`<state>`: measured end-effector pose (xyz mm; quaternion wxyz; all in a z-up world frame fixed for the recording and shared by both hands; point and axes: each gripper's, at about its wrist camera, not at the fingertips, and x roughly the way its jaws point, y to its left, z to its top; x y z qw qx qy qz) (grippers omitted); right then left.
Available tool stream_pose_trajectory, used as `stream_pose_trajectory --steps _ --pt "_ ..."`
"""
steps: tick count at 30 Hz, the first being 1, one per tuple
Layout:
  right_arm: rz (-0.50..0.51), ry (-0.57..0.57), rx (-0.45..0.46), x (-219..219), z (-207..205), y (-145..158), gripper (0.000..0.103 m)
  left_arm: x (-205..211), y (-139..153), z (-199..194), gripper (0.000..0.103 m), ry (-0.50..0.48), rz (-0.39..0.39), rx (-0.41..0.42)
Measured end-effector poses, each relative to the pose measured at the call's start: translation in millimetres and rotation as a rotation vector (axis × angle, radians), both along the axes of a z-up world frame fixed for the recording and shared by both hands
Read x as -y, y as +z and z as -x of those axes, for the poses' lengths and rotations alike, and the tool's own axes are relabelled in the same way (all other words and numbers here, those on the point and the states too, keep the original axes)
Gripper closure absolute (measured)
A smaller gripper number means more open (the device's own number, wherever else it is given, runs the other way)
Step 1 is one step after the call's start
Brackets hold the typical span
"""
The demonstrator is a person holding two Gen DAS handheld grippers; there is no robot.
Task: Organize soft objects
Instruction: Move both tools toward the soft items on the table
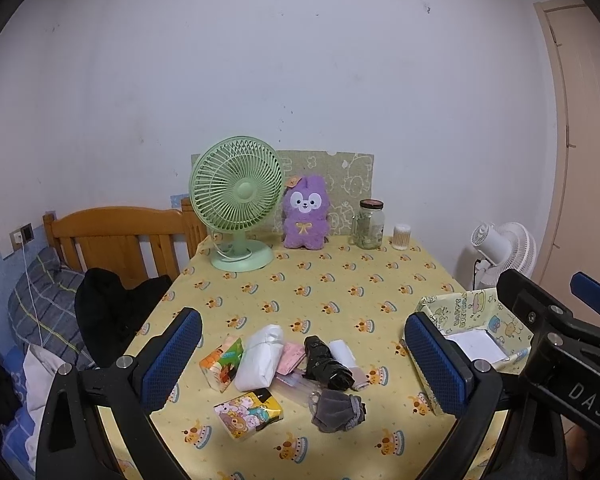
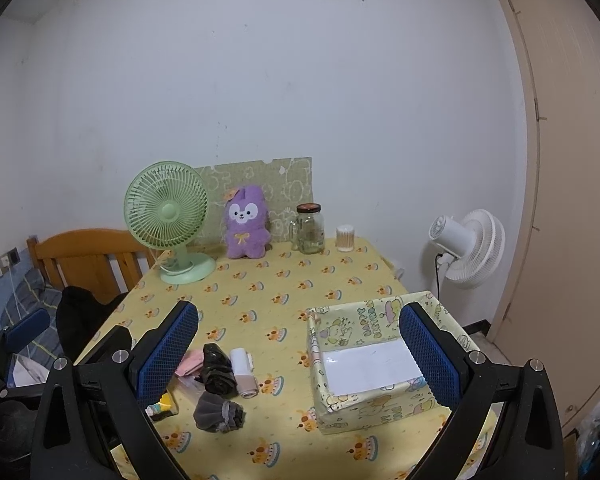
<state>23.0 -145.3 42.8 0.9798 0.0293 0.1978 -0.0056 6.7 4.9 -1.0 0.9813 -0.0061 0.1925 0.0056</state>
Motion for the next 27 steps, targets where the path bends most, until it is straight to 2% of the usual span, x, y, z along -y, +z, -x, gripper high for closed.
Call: stream_pose_trajectory --steps 16,24,27 --pt "-0.003 0.023 -0.028 -13.6 -11.5 -4.8 0.001 -4.9 -4.2 -3.5 0.002 -0.001 -0.004 0.037" --pt "-0.004 0.037 -0.048 -23.1 -20.7 -13.4 0.002 -12.9 -13.0 -13.1 0.005 -0.003 0.004 -0.024" --pt "-0.007 0.054 -0.063 -27.9 -26.3 -18.9 0.005 -15.7 -19.5 -18.3 0.007 0.003 -0.002 -0.041"
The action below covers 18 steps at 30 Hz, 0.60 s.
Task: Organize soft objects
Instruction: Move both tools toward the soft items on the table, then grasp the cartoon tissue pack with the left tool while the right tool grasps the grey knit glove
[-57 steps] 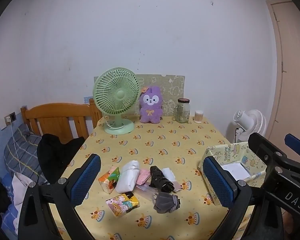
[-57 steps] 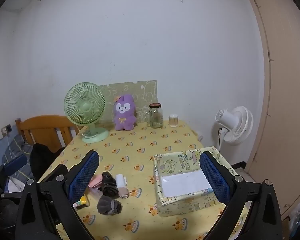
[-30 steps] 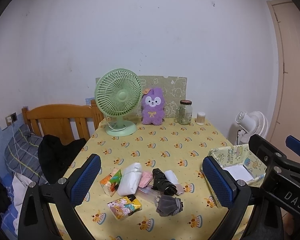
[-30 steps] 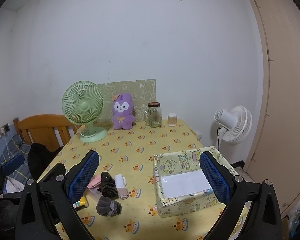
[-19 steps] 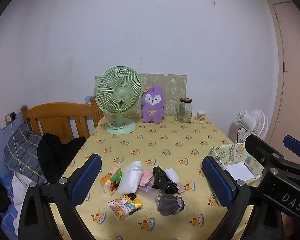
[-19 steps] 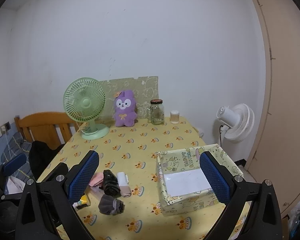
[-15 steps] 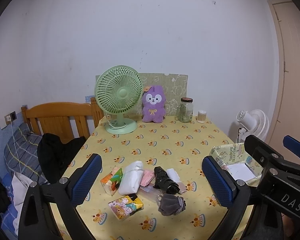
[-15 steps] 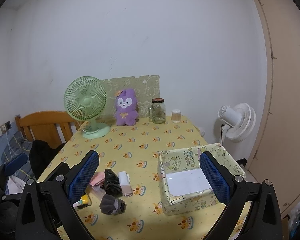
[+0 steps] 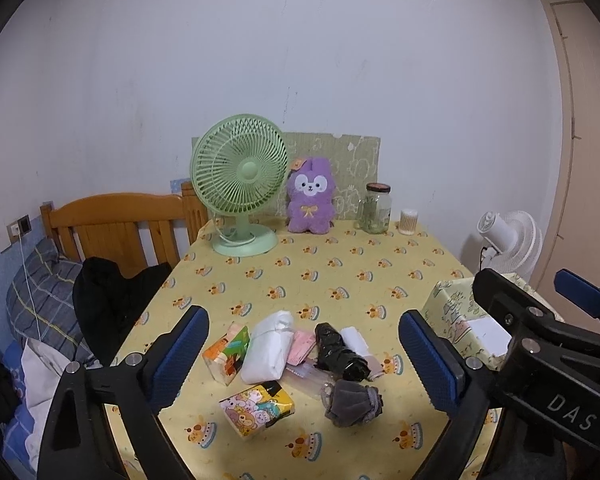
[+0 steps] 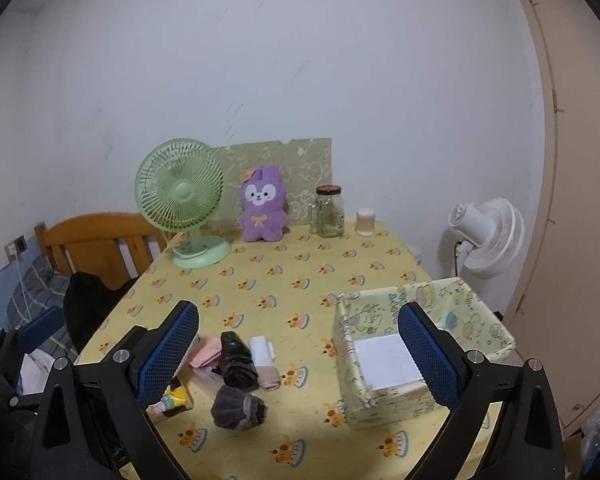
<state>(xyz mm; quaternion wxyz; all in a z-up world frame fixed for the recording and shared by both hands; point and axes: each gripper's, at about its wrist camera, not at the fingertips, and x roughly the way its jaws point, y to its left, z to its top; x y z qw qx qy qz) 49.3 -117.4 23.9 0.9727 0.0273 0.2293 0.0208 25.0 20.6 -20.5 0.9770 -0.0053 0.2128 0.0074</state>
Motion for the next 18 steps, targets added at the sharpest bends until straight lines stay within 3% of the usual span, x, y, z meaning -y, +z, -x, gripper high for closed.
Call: stream_pose_trajectory --steps 7,18 --pt "0.003 0.024 -0.02 -13.9 -11.6 -16.4 0.007 -8.2 -12.5 -7.5 0.008 0.019 -0.031 -0.008" --pt "-0.011 0.051 -0.08 -30.8 -34.7 -55.7 0.008 -27.5 -49.8 -32.2 0.009 0.009 -0.019 -0.112"
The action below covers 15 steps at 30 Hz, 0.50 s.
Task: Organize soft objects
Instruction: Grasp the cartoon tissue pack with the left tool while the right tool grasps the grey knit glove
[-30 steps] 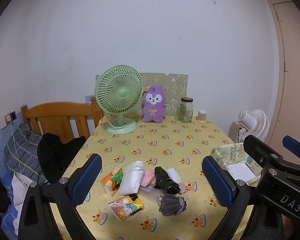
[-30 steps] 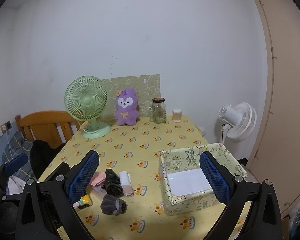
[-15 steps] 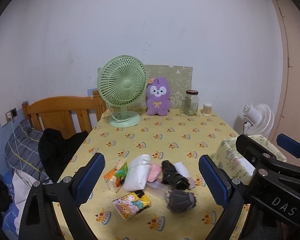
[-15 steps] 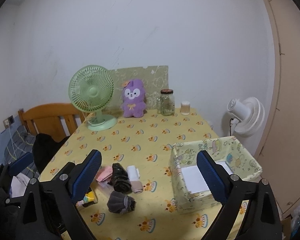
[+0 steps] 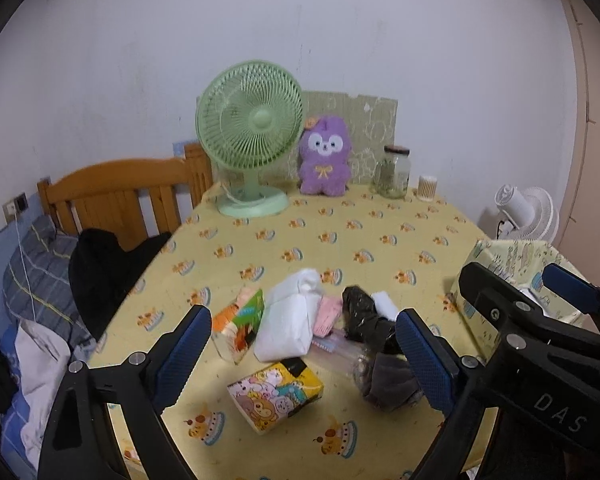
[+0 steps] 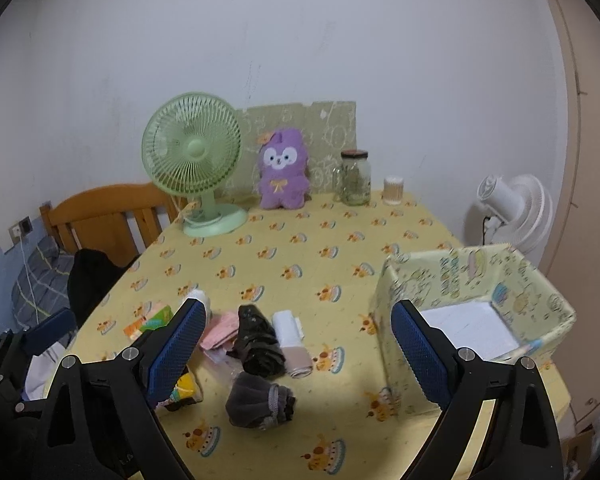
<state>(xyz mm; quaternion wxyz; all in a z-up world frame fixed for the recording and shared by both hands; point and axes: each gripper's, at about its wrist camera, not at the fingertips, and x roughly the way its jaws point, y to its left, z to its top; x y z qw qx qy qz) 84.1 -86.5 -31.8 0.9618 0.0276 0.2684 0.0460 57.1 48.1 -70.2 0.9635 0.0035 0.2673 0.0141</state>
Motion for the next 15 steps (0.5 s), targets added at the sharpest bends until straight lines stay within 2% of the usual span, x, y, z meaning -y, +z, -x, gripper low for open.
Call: stream_pose_trajectory --steps 9,15 --pt "0.02 0.028 -0.077 -12.8 -19.9 -36.4 0.01 -7.4 -33.7 -14.0 0.009 0.005 0.004 -0.099" --pt "0.007 0.042 -0.119 -16.3 -26.6 -58.7 0.01 -7.6 -51.2 -19.1 0.009 0.0 -0.015 -0.114"
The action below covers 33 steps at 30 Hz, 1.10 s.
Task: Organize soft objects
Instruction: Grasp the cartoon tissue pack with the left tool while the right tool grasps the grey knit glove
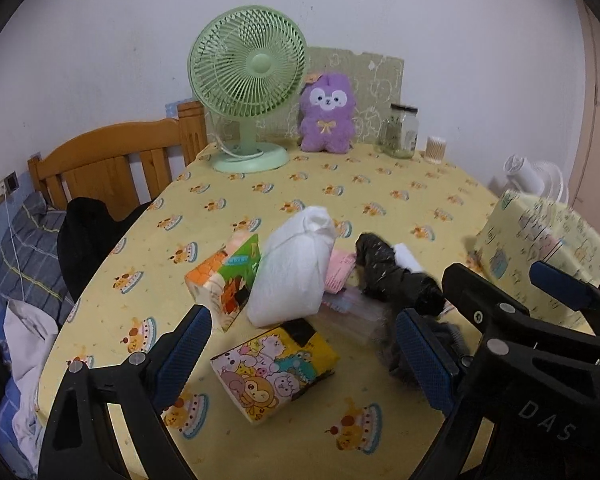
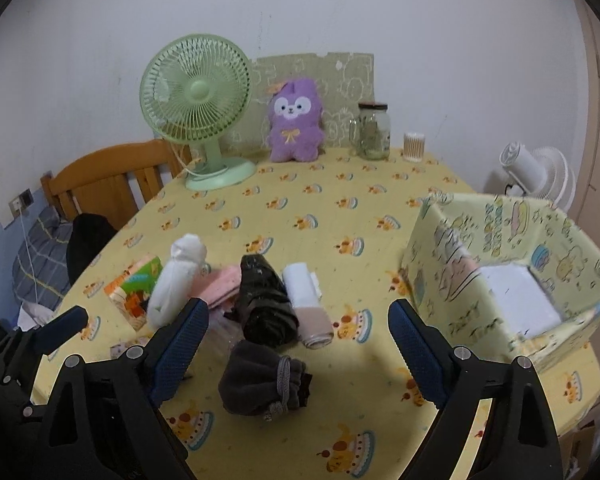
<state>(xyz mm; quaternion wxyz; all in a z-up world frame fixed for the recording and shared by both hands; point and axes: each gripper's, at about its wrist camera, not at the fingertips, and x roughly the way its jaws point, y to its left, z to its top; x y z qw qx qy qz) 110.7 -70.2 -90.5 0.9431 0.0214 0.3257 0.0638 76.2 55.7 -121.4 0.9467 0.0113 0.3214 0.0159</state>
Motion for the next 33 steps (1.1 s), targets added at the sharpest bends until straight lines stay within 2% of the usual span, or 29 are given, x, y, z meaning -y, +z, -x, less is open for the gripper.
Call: stream_pose_trajectory --steps 9,16,21,25,33 --pt "0.039 0.006 -0.079 -13.6 -10.6 -29.6 0.01 -13.9 -24.2 -8.0 0.009 0.049 -0.022 -0.049" --pt "0.044 0.027 -0.145 -20.3 -16.6 -49.2 0.015 -20.4 -43.3 -14.8 0.01 0.068 -0.015 -0.102" --pt "0.018 0.035 -0.183 -20.5 -20.6 -59.7 0.025 -13.6 -50.0 -17.7 0.015 0.062 -0.019 -0.113" --pt "0.004 0.063 -0.18 -24.3 -20.6 -60.0 0.04 -8.7 -50.2 -18.0 0.017 0.059 -0.018 -0.109" --pt "0.015 0.052 -0.147 -23.2 -15.9 -50.8 0.043 -0.9 -38.1 -12.9 0.018 0.024 0.004 -0.089"
